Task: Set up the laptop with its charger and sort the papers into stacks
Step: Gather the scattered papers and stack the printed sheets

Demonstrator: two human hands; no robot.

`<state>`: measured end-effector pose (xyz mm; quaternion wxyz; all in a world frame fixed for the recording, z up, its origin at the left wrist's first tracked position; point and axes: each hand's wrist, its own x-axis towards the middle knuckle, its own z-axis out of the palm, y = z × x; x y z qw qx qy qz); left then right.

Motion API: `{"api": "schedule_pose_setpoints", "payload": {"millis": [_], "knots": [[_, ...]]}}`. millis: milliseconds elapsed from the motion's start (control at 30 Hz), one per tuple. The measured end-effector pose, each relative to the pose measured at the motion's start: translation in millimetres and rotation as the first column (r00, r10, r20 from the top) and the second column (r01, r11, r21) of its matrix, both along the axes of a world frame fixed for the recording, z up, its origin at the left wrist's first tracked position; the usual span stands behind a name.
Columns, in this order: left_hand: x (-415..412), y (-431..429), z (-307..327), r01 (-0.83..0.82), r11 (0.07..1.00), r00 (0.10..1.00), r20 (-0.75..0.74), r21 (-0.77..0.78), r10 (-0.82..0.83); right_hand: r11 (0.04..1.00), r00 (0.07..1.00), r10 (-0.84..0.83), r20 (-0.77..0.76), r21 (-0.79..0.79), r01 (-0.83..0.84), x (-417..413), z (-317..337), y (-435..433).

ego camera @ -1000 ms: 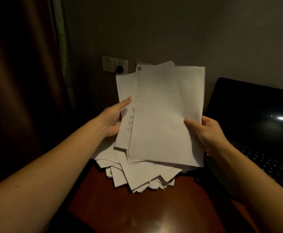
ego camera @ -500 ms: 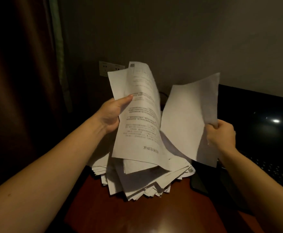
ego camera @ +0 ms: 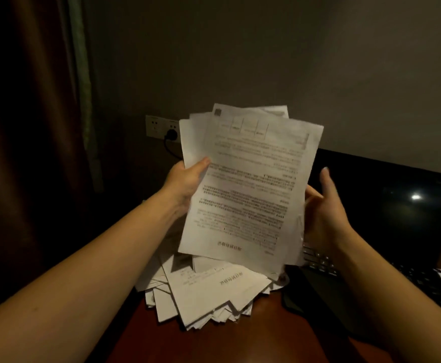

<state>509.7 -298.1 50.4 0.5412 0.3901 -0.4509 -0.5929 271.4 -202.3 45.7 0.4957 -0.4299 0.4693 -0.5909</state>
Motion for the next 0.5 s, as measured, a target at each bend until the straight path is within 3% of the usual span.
{"api": "schedule_pose_setpoints", "payload": {"millis": [67,167,333,400,500], "knots": [[-6,0,-10,0.020,0.999,0.999,0.032,0.043,-0.021,0.997,0.996,0.041,-0.084,-0.059,-0.046,2,0,2],[-14,1,-17,-0.018,0.999,1.000,0.003,0.040,0.018,0.985,0.918,-0.111,-0.381,-0.168,0.049,5,-4,2],[-12,-2,15,-0.032,0.995,0.996,-0.089,-0.098,0.023,0.938,0.950,-0.202,-0.239,-0.325,0.118,0,12,3],[-7,-1,28,0.041,0.987,0.999,-0.020,-0.155,-0.045,0.927,0.959,-0.195,-0.206,-0.357,0.112,-1,20,0],[-5,5,30,0.053,0.968,0.986,0.164,-0.245,-0.013,0.919,0.949,-0.182,-0.259,-0.388,0.070,5,22,-4]]}}
